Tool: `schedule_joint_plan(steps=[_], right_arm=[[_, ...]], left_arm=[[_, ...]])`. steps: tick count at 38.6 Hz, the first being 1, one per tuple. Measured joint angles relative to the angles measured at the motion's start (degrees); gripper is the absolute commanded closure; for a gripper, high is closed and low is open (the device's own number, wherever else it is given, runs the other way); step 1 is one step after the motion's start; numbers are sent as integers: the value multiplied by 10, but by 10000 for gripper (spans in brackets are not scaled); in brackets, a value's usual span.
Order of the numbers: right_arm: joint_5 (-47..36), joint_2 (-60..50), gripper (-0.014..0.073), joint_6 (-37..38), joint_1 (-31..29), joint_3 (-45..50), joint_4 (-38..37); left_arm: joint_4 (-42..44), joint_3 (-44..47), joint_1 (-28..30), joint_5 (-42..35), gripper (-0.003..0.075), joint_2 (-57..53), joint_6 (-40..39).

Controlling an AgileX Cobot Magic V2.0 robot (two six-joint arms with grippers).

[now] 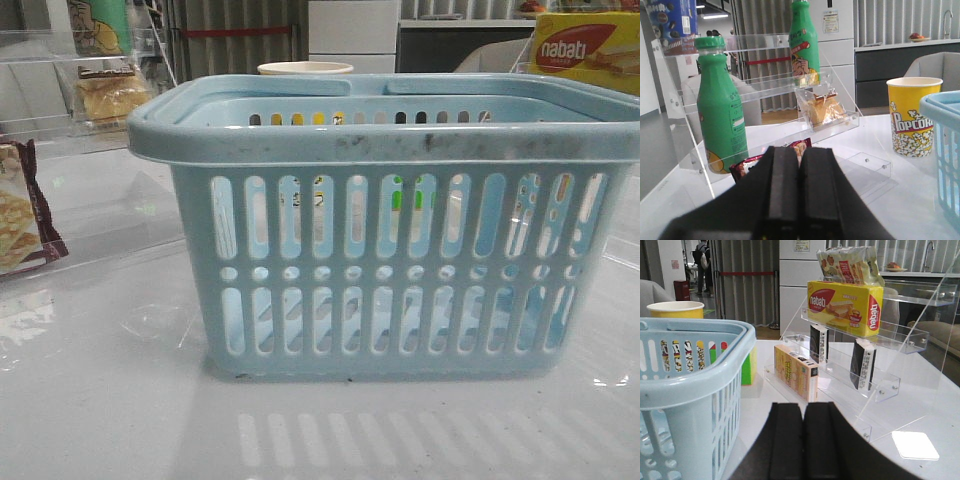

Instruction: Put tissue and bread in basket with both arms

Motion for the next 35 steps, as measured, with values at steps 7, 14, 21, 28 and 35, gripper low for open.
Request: schedule_joint_plan(steps=[7,14,21,28,35], right_arm=[[24,0,537,0,0,-61,-1],[88,2,537,0,0,-186,-6],[161,57,537,0,0,-310,-8],[242,136,537,0,0,-403,-8],[314,202,537,0,0,-436,-8]], left_arm=[[-3,-53,0,19,629,0,-1],[-47,-173,0,73,629,4,-1],[-58,-298,0,164,629,61,-1],[-59,-401,0,293,629,145,-1],[-60,-438,0,391,629,209,12]])
